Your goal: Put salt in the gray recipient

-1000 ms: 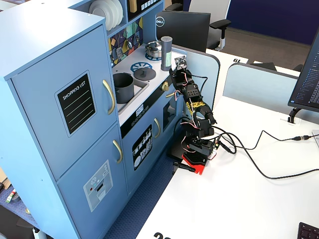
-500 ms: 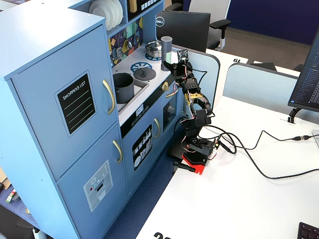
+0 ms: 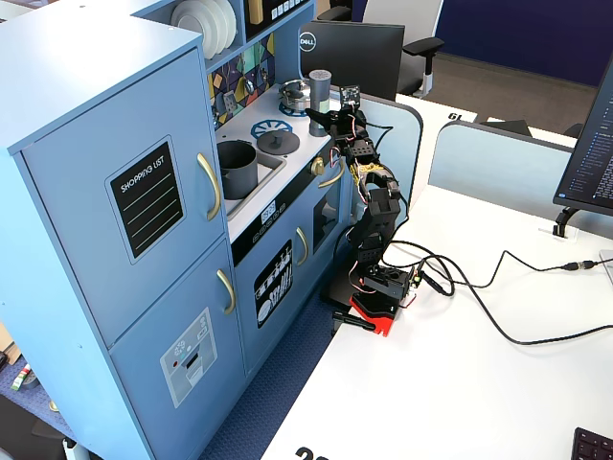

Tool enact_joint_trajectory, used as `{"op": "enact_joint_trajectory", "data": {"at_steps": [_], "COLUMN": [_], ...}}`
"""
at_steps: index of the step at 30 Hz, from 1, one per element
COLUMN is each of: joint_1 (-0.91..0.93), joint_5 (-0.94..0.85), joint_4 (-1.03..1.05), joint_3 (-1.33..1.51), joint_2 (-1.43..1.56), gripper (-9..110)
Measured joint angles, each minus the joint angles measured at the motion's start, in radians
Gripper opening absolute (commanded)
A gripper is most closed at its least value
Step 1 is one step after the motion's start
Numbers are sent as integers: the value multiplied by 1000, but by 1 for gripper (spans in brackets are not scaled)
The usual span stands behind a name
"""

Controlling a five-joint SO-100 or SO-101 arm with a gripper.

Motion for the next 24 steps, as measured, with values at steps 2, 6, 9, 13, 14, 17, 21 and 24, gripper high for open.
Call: {"op": "enact_joint_trajectory", "data": {"at_steps": [2,6,9,13,14,17,21,24], "joint_1": [0,0,0,-2,-3,-14,-38,-43], "joint_5": [0,0,0,0,0,0,0,0], "joint_4": [-9,-26,-26,-26,-26,-34,-35,-37], "joint_3": [-21,-77,-124,-183,-193,-224,-267,-307], "joint_2": [-34,-107,-163,-225,-239,-281,-330,-362], "gripper": [52,52,51,51,50,49,48,47]}}
